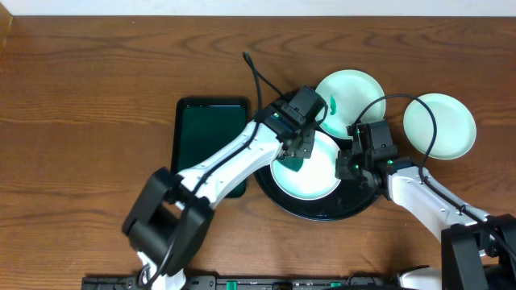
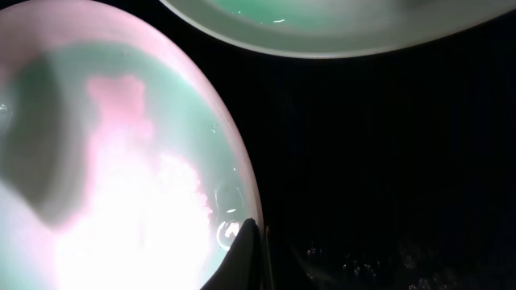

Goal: Clean dirty plates on tray and stack at the side
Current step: 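Scrub the white plate with the sponge while right gripper holds its rim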

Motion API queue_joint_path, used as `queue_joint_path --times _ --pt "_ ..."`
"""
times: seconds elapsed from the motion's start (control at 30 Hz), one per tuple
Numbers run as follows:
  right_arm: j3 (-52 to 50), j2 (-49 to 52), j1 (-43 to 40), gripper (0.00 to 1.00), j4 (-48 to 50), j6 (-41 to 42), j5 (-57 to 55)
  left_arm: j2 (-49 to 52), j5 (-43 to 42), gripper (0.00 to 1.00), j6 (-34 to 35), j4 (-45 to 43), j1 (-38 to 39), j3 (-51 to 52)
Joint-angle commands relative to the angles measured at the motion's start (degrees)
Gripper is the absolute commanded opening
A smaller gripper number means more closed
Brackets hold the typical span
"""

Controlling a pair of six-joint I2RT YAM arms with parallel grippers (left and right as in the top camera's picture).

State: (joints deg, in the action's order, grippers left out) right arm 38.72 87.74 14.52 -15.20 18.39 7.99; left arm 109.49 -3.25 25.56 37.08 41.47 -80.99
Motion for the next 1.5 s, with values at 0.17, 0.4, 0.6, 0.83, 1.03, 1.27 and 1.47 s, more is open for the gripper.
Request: queue_joint_path --times 0.17,0.4,0.6,0.83,1.03,1.27,1.47 --pt "-0.2 0.35 0.96 0.01 0.24 -0.92 1.73 7.48 4.9 0.07 5.18 -0.09 -0.17 0.59" --pt "-0.2 0.35 0.96 0.01 0.24 -0.92 1.73 10.21 -7.8 0.07 4.68 -0.09 -0.13 0.59" --pt "-0.2 0.35 0.96 0.01 0.22 -0.92 1.73 10.19 -19.65 0.07 2.51 -1.86 -0.13 0.57" --pt "-0.2 0.35 0.96 0.01 0.22 -0.9 1.73 9.05 -29.14 0.07 2.38 -6.34 -0.44 0.5" --pt "-0.2 0.35 0.96 0.01 0.15 -0.9 1.75 4.61 -29.46 0.07 2.38 -7.23 -2.05 0.39" --pt "-0.2 0.35 0.96 0.01 0.2 -0.92 1.73 -4.55 -19.8 0.07 3.28 -4.44 -5.66 0.39" --pt "-0.2 0.35 0.96 0.01 0.15 -0.92 1.73 -6.93 -11.52 0.07 3.23 -1.09 -5.66 0.42"
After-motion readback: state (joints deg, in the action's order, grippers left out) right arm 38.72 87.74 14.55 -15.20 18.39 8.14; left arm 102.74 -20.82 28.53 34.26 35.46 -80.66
